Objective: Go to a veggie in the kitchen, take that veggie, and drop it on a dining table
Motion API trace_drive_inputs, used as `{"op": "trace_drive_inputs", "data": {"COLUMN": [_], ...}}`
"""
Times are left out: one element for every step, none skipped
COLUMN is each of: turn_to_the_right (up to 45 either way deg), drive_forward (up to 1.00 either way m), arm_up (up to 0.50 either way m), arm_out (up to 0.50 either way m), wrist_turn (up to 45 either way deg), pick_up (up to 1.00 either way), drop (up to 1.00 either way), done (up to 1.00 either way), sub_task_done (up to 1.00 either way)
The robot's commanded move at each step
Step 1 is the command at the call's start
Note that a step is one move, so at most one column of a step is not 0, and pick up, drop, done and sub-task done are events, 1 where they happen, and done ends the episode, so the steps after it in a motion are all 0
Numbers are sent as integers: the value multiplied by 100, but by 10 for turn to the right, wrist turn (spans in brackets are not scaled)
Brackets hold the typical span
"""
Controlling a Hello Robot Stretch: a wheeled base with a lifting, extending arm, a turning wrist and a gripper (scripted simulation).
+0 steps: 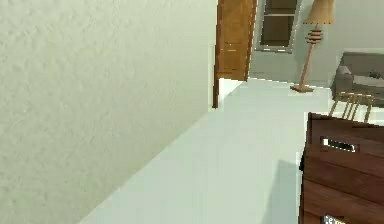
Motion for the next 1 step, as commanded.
{"op": "trace_drive_inputs", "data": {"turn_to_the_right": [-60], "drive_forward": [0], "arm_up": [0], "arm_out": [0], "wrist_turn": [0], "pick_up": [0], "drop": [0], "done": [0], "sub_task_done": [0]}}
